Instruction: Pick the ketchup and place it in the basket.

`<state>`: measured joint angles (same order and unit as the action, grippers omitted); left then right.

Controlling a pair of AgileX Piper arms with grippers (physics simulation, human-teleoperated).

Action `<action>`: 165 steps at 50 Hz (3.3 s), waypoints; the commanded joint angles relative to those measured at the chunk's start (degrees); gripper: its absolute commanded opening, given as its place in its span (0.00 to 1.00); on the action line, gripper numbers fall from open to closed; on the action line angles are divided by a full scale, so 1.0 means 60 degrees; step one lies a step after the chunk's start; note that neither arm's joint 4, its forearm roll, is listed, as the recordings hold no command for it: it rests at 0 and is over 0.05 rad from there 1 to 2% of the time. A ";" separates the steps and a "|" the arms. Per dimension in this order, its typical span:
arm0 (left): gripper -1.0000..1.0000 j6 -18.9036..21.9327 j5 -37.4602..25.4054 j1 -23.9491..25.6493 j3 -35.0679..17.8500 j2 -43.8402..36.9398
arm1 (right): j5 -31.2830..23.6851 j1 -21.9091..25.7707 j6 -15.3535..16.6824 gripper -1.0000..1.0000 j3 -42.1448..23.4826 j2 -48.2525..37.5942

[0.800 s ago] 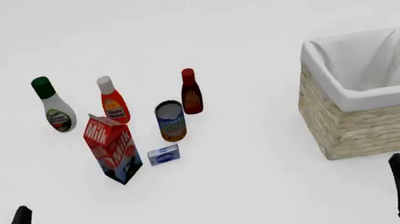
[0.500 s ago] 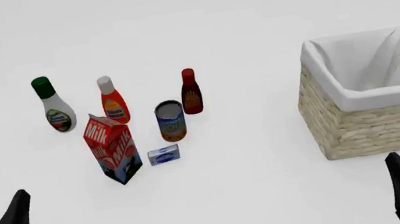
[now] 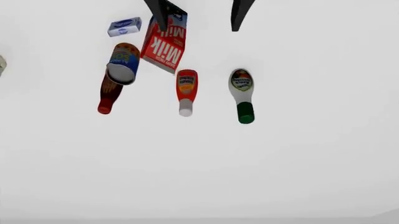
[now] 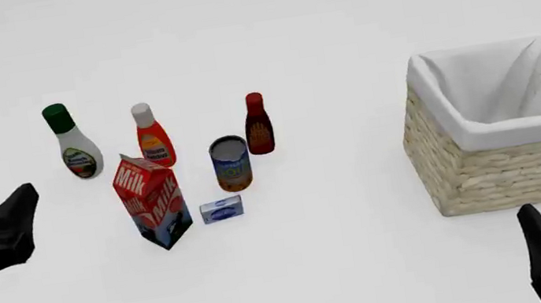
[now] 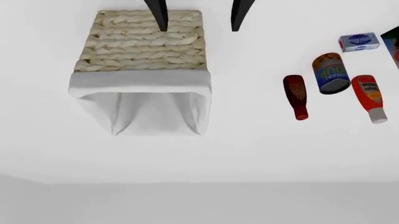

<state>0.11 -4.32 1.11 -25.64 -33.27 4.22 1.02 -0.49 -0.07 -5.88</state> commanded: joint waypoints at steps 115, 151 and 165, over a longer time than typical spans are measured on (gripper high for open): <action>1.00 -0.0067 -0.5115 0.0320 -1.3046 -1.2048 | 0.0521 -0.0174 -0.0360 1.00 0.0006 -0.0494; 1.00 -0.0223 -0.4646 0.0383 -1.3201 -1.3330 | 0.0871 -0.0171 -0.0519 1.00 0.0009 -0.0954; 1.00 -0.0283 -0.4588 0.0442 -1.3241 -1.3725 | 0.0943 -0.0157 -0.0612 1.00 0.0009 -0.1030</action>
<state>-1.44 -32.40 3.59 -105.24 -114.00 9.63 0.05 -3.81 -0.01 -11.82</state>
